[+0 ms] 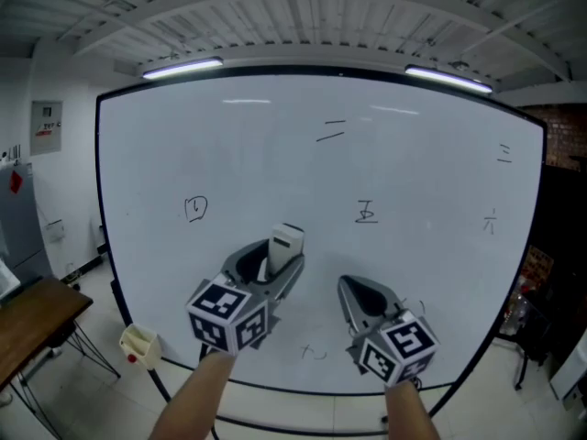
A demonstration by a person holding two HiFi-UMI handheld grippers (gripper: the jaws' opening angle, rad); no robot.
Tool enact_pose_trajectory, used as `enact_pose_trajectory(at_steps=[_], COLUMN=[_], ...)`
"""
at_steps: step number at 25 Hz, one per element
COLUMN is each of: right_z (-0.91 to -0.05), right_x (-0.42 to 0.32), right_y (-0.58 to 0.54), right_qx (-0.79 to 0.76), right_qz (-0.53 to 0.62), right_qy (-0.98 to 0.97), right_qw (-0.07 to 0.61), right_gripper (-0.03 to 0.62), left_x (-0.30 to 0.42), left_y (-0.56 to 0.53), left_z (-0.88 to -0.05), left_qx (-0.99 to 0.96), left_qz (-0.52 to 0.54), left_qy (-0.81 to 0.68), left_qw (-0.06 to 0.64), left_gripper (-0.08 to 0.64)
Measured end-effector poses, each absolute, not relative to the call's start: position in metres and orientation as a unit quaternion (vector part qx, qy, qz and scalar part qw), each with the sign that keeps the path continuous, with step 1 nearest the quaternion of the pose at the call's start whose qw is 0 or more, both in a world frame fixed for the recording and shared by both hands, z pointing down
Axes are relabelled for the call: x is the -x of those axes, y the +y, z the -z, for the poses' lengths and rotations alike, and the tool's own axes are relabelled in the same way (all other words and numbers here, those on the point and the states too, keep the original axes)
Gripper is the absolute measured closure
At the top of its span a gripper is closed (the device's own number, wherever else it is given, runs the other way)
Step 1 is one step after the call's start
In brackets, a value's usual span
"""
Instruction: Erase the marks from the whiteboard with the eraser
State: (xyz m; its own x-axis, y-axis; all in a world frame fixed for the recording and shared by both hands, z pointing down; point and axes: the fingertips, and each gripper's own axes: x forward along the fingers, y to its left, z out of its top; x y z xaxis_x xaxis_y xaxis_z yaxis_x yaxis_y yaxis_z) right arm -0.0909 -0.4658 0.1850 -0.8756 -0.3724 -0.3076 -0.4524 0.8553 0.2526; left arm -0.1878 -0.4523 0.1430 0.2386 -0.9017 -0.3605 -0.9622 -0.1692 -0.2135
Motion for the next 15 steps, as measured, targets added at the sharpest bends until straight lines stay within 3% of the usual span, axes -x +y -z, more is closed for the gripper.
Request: enact_pose_trajectory(at_steps=[15], right_z=[-0.093], right_x=[0.092], right_y=[-0.479], right_qx=[0.225], right_qz=[-0.19], right_qy=[0.944], right_qw=[0.149], right_gripper=[0.6], left_x=[0.193], left_y=[-0.486], left_z=[0.018], left_qx=[0.7], left_qz=[-0.017], left_qy=[0.641], left_qw=[0.312], left_gripper=[0.31])
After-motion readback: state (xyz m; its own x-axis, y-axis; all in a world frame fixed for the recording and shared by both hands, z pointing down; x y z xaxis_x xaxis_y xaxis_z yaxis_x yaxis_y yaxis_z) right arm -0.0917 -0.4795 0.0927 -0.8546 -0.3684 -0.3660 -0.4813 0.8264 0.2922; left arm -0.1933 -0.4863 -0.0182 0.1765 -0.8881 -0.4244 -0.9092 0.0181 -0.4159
